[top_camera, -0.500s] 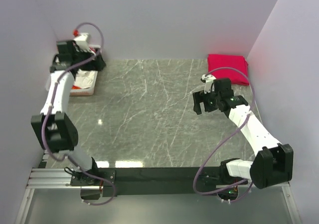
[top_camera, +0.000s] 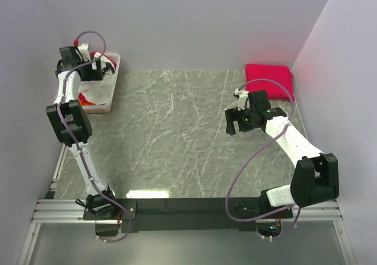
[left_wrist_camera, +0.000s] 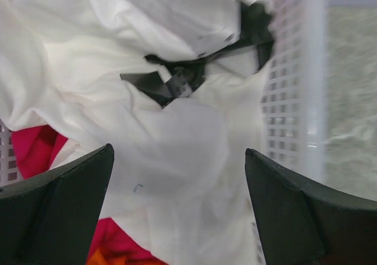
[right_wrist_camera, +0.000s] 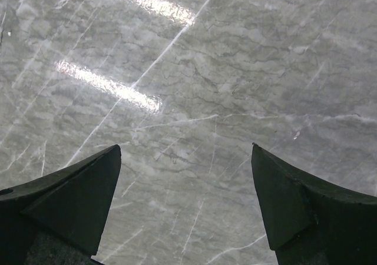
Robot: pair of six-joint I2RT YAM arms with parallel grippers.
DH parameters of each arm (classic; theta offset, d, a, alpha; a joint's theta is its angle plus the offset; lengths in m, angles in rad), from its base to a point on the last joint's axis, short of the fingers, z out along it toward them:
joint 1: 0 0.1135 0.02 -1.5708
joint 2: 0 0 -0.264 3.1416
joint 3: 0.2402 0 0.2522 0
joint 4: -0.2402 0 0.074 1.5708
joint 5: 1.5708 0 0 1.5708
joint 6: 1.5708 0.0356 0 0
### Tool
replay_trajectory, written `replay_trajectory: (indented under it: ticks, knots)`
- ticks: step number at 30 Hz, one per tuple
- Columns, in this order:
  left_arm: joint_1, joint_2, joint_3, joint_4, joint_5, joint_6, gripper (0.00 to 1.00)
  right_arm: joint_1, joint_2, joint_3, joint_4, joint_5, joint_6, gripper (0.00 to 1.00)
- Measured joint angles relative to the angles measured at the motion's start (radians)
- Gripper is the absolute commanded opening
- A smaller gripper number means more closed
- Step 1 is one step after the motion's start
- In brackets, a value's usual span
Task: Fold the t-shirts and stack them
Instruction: Grab the tshirt from the pile
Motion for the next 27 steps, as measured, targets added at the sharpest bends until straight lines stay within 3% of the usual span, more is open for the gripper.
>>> replay_trajectory:
  ticks: [4, 6, 8, 9, 11, 12, 14, 15, 21, 27]
  knots:
    - [0.004, 0.061, -0.003, -0.006, -0.066, 0.037, 0.95, -0.012, 0.014, 0.0, 0.0, -0.009, 0.0, 0.97]
    - [0.007, 0.072, -0.01, -0.007, -0.092, 0.048, 0.88, -0.021, 0.018, 0.0, -0.001, -0.013, 0.0, 0.97]
    - [0.012, 0.078, -0.01, -0.003, -0.107, 0.055, 0.71, -0.029, 0.023, 0.0, -0.001, -0.018, 0.001, 0.97]
    - [0.014, 0.08, -0.01, -0.003, -0.11, 0.06, 0.57, -0.032, 0.026, 0.001, -0.001, -0.019, 0.001, 0.97]
    - [0.018, 0.08, -0.01, 0.001, -0.109, 0.063, 0.44, -0.034, 0.028, 0.001, -0.001, -0.023, 0.0, 0.97]
    - [0.021, 0.08, -0.007, 0.005, -0.107, 0.066, 0.29, -0.034, 0.028, 0.001, -0.003, -0.026, 0.0, 0.97]
    - [0.024, 0.08, 0.003, 0.009, -0.103, 0.063, 0.14, -0.034, 0.028, 0.004, -0.007, -0.029, 0.0, 0.97]
    - [0.025, 0.08, 0.015, 0.008, -0.097, 0.063, 0.0, -0.034, 0.028, 0.005, -0.009, -0.03, 0.0, 0.97]
    - [0.029, 0.059, 0.134, 0.005, -0.034, 0.045, 0.0, -0.045, 0.028, 0.013, -0.016, -0.034, 0.0, 0.97]
    - [0.024, -0.126, 0.134, -0.007, 0.125, -0.004, 0.0, -0.116, 0.027, 0.03, -0.034, -0.067, 0.004, 0.97]
